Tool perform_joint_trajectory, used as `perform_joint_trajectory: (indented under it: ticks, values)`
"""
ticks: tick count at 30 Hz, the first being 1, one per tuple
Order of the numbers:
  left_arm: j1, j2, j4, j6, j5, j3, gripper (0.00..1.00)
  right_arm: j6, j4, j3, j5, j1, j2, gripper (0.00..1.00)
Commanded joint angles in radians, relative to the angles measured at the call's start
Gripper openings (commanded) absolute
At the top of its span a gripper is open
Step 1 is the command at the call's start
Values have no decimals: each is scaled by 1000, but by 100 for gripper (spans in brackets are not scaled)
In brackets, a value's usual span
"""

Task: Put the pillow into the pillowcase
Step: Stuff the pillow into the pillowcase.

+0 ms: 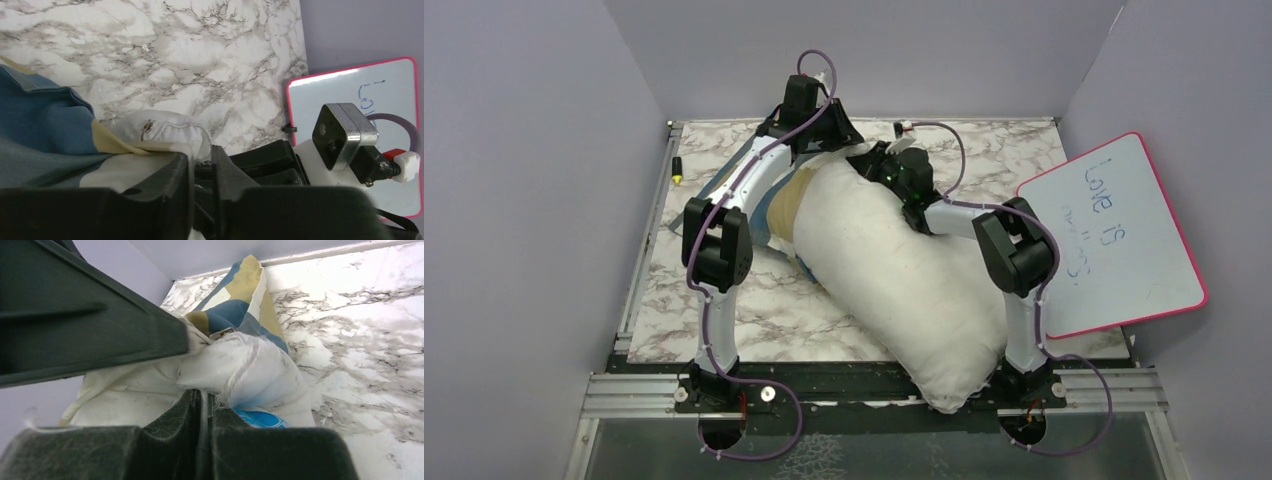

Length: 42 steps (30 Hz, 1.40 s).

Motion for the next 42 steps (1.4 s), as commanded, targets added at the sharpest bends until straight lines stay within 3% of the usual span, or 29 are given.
perform_joint_trajectory:
  ticks: [1,6,13,22,28,30,32,34,42]
  values:
    - [-49,-107,-75,184,41,124,36,38,-79,-46,6,54,78,0]
    - [-36,-197,-162,333,-155,39,49,20,-73,-60,-5,54,78,0]
    - [-35,-300,-327,438,-406,-17,49,4,-88,-52,-6,54,72,0]
    - [-37,-403,-453,481,-466,-190,50,-31,-114,-54,-14,54,35,0]
    - [-37,-373,-422,497,-470,-304,53,-39,-105,-45,-55,54,27,0]
    - [-37,-331,-393,500,-447,-301,44,-62,-88,-44,-75,53,12,0]
    - [-37,-279,-363,495,-429,-269,18,-118,-78,-41,-87,46,-20,0]
    - [-37,-244,-318,487,-385,-216,1,-175,-83,-32,-116,26,-70,0]
    - [-36,-29,-167,361,-15,213,0,-448,-143,74,-290,-63,-219,0]
